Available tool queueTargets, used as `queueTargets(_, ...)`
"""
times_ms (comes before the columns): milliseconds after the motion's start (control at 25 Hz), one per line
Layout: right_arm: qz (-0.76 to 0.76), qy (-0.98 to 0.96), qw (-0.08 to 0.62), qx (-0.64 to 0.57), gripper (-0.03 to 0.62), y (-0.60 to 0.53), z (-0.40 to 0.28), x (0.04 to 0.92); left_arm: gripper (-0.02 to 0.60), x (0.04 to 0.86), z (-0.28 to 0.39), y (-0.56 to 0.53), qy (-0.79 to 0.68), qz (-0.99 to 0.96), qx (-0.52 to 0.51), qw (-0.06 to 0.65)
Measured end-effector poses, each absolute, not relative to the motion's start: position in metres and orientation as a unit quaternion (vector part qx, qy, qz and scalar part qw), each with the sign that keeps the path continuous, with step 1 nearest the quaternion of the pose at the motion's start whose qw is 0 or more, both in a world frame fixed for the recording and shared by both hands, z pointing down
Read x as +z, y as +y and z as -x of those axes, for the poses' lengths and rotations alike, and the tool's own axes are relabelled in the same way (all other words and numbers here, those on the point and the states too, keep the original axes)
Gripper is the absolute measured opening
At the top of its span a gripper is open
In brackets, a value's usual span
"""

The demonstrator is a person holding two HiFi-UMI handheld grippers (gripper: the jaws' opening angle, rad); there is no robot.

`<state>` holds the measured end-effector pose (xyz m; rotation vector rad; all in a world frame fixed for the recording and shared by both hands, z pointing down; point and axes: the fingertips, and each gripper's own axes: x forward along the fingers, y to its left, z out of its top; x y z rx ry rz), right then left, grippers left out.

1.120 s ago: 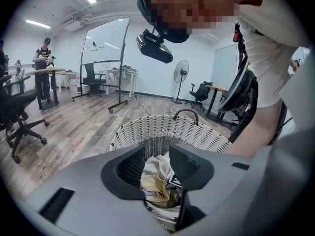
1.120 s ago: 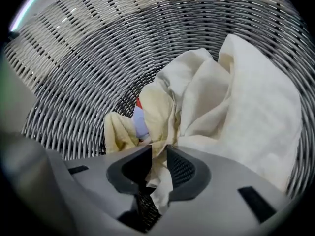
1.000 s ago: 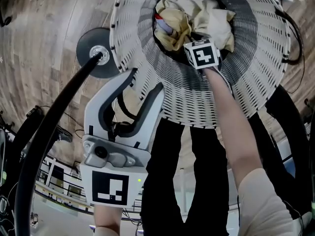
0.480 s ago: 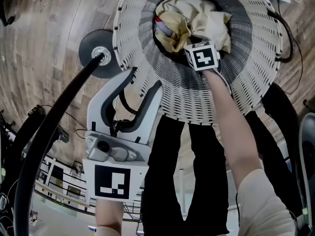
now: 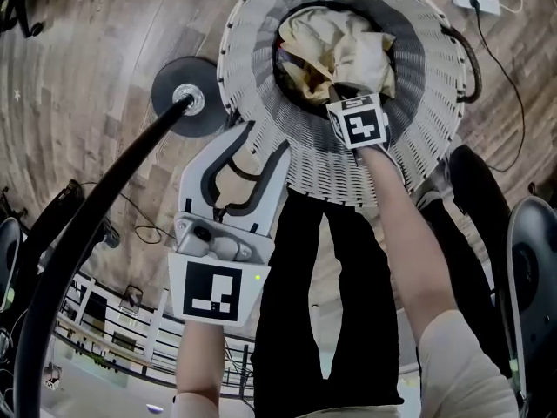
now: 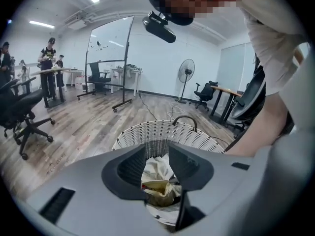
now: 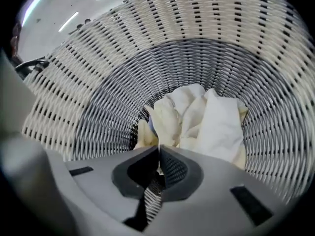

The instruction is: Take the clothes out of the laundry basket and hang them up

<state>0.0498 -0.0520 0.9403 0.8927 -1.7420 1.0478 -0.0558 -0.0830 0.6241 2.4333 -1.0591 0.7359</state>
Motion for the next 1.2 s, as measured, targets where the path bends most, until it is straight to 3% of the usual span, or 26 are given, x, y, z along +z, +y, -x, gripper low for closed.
queueTargets(440,-0.347,-0.744,0.401,0.408,0.014,-0.051,-0.038,0.823,0.155,0.586,0.038,-0.055,-0.365,-0.863,0.286,0.198)
queueTargets(1200,-0.387,-0.764,0.317,0.408,0.012,-0.041,-0.095,0.639,0.156,0.506,-0.022,0.001,-0.35,-0.874,0.271,0.202)
